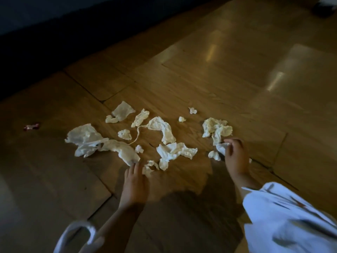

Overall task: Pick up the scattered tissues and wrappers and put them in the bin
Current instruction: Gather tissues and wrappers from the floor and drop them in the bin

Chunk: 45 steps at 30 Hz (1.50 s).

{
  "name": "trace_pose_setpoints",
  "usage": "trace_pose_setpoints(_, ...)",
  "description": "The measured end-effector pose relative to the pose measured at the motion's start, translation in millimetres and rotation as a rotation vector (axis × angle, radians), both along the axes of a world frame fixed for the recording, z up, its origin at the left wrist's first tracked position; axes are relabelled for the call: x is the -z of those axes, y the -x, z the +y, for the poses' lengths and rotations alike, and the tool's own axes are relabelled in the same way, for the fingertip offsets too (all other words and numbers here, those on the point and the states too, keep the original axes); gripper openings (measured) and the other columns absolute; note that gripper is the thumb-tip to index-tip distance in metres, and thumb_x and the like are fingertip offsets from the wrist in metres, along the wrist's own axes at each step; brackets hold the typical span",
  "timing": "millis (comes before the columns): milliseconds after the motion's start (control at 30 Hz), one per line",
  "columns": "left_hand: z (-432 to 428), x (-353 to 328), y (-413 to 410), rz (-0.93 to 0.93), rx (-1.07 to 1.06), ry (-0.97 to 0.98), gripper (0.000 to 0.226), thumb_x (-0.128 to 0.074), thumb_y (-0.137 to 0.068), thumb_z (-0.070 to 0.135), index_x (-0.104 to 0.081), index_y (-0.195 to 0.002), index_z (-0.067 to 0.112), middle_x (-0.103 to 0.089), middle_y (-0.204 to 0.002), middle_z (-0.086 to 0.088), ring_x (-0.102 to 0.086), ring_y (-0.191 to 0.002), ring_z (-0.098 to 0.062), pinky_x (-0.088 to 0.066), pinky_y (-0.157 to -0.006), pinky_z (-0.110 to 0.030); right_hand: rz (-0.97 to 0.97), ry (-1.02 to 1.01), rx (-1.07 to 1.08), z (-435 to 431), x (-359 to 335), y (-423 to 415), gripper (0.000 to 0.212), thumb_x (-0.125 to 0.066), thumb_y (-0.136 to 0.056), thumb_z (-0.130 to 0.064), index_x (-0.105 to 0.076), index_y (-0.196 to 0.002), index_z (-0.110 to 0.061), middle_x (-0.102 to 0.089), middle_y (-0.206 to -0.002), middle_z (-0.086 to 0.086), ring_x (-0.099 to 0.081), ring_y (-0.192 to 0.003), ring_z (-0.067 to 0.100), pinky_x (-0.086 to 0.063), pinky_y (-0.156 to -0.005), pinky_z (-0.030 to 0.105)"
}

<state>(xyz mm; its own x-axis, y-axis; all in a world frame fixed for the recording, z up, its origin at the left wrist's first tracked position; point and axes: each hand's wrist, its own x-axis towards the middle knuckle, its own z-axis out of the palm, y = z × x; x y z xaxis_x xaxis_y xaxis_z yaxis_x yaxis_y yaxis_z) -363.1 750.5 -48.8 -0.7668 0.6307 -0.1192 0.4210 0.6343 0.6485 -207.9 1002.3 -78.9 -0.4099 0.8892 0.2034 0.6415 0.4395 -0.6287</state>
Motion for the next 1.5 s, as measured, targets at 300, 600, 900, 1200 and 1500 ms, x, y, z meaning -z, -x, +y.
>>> trace_pose_setpoints(300, 81, 5, 1, 0.298, 0.311, 0.403, 0.062, -0.039, -0.089, 0.057, -0.019, -0.143, 0.034, -0.033, -0.139, -0.005, -0.033, -0.125, -0.025, -0.033, -0.102, -0.037, -0.178, 0.092, -0.309, -44, 18, -3, 0.025, -0.057, -0.089, -0.023, -0.057, -0.11, -0.01, -0.058, -0.098, 0.005, -0.056, -0.087, 0.018, -0.041, -0.069, 0.023)
trace_pose_setpoints(600, 56, 15, 9, 0.293, 0.311, 0.378, 0.039, -0.04, -0.092, 0.046, -0.049, -0.125, 0.028, -0.04, -0.133, 0.003, -0.029, -0.129, -0.019, -0.016, -0.112, -0.045, -0.059, -0.004, -0.07, 59, -1, 56, 0.03, -0.044, -0.088, -0.01, -0.062, -0.111, -0.005, -0.047, -0.127, 0.018, -0.052, -0.108, 0.033, -0.037, -0.087, 0.03)
trace_pose_setpoints(900, 19, 24, 17, 0.064, 0.102, 0.255, 0.04, -0.055, -0.089, 0.03, -0.052, -0.128, 0.021, -0.036, -0.142, -0.002, -0.026, -0.132, -0.023, -0.026, -0.111, -0.041, -0.221, -0.142, -0.487, -8, 28, 62, 0.028, -0.05, -0.081, -0.039, -0.061, -0.083, -0.014, -0.063, -0.099, 0.005, -0.06, -0.085, 0.028, -0.042, -0.069, 0.026)
trace_pose_setpoints(1200, 17, 20, 23, -0.17, -0.318, -0.139, 0.053, -0.066, -0.08, 0.007, -0.044, -0.125, 0.023, -0.039, -0.131, 0.001, -0.048, -0.113, -0.02, -0.05, -0.088, -0.04, -0.035, 0.161, -0.616, -23, -18, 131, 0.039, -0.05, -0.093, -0.03, -0.046, -0.13, -0.018, -0.061, -0.115, 0.006, -0.059, -0.102, 0.018, -0.051, -0.081, 0.03)
trace_pose_setpoints(1500, -19, 21, 42, -0.026, 0.015, 0.155, 0.037, -0.05, -0.081, 0.043, -0.06, -0.106, 0.017, -0.061, -0.107, -0.005, -0.055, -0.1, -0.024, -0.041, -0.08, -0.033, -0.262, -0.171, -0.534, -67, 22, 151, 0.034, -0.049, -0.079, -0.038, -0.066, -0.082, -0.009, -0.063, -0.1, 0.006, -0.063, -0.081, 0.024, -0.038, -0.059, 0.02)
